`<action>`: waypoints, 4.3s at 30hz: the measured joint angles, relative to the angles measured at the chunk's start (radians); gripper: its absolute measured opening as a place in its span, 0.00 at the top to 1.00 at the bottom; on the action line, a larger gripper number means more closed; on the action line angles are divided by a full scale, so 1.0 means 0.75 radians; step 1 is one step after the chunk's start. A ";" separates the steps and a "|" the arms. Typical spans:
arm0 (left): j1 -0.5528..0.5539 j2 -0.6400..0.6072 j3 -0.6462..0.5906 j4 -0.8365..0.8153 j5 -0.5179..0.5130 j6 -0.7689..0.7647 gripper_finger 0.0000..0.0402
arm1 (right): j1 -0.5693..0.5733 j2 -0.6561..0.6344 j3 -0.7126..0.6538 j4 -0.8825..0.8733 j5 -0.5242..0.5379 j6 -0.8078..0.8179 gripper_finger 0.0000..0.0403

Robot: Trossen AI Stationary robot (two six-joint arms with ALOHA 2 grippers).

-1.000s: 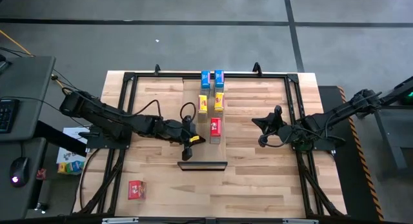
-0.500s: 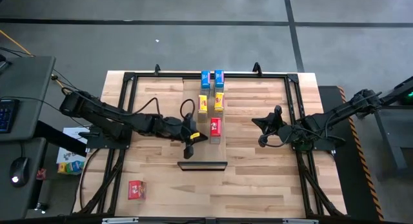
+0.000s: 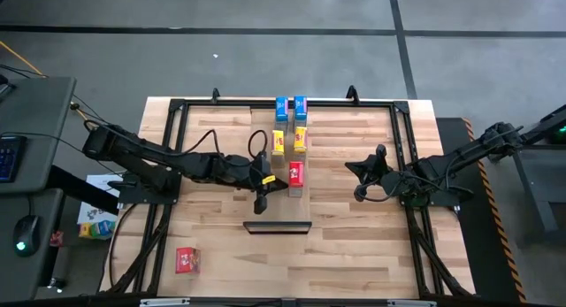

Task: Stack cereal on shelf
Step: Put the right red cereal box on the shelf, then put the red cereal box on the shelf

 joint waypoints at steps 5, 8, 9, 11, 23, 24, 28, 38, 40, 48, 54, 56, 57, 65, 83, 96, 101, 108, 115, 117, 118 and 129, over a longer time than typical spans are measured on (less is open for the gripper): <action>0.000 0.000 -0.001 -0.002 0.003 0.000 1.00 | 0.000 0.000 0.000 0.000 0.001 0.000 1.00; 0.000 0.000 -0.001 0.002 0.003 0.001 1.00 | 0.000 0.000 0.000 0.000 0.001 0.000 1.00; 0.000 0.000 -0.001 0.006 0.003 0.001 1.00 | 0.000 0.000 0.000 0.000 0.001 0.000 1.00; 0.000 0.000 -0.001 0.023 0.006 0.006 1.00 | 0.000 0.000 0.000 0.000 0.001 0.000 1.00; 0.009 0.000 -0.001 0.080 0.016 0.013 1.00 | 0.000 0.000 0.000 -0.001 0.001 0.000 1.00; 0.012 0.000 -0.001 0.077 0.016 0.013 1.00 | 0.000 0.000 0.000 0.000 0.001 0.000 1.00; 0.015 0.007 -0.001 0.069 0.017 0.012 1.00 | 0.000 0.000 0.000 -0.001 0.001 0.000 1.00; 0.020 0.101 -0.001 0.064 -0.003 0.002 1.00 | 0.000 0.000 0.000 -0.001 0.001 0.000 1.00; 0.024 0.101 -0.001 0.066 -0.007 0.002 1.00 | 0.000 0.000 0.000 -0.002 0.001 0.000 1.00; 0.024 0.071 -0.001 0.001 -0.142 0.002 1.00 | 0.000 0.000 0.000 -0.001 0.001 0.000 1.00; 0.062 0.072 -0.001 -0.016 -0.164 0.002 1.00 | 0.000 0.000 0.000 -0.001 0.001 0.010 1.00; 0.081 0.072 -0.001 -0.012 -0.164 0.002 1.00 | 0.000 0.000 0.000 -0.001 0.001 0.010 1.00; 0.090 0.072 -0.001 -0.013 -0.165 0.002 1.00 | 0.000 0.000 0.000 -0.001 0.001 0.010 1.00; 0.129 0.072 -0.001 -0.011 -0.148 0.001 1.00 | 0.000 0.000 0.000 -0.001 0.001 0.010 1.00; 0.060 0.053 -0.002 -0.042 -0.127 -0.027 1.00 | 0.000 0.000 0.000 -0.001 0.001 0.010 1.00; 0.095 0.054 -0.002 0.001 -0.128 0.011 1.00 | 0.000 0.000 0.000 -0.001 0.001 0.011 1.00; 0.112 0.062 -0.002 0.016 -0.085 0.001 1.00 | 0.000 0.000 0.000 -0.001 0.001 0.011 1.00; 0.112 0.070 -0.001 0.036 -0.062 -0.001 1.00 | 0.000 0.000 0.000 -0.001 0.001 0.014 1.00; 0.109 0.070 -0.001 0.040 -0.062 -0.001 1.00 | 0.000 0.000 0.000 -0.001 0.001 0.012 1.00; 0.109 0.070 -0.001 0.049 -0.062 0.000 1.00 | 0.000 0.000 0.000 -0.001 0.001 0.012 1.00; 0.109 0.070 -0.001 0.059 -0.062 0.000 1.00 | 0.000 0.000 0.000 -0.001 0.001 0.011 1.00; 0.072 -0.155 -0.001 -0.160 -0.103 0.064 1.00 | 0.000 0.000 0.000 -0.001 0.001 0.005 1.00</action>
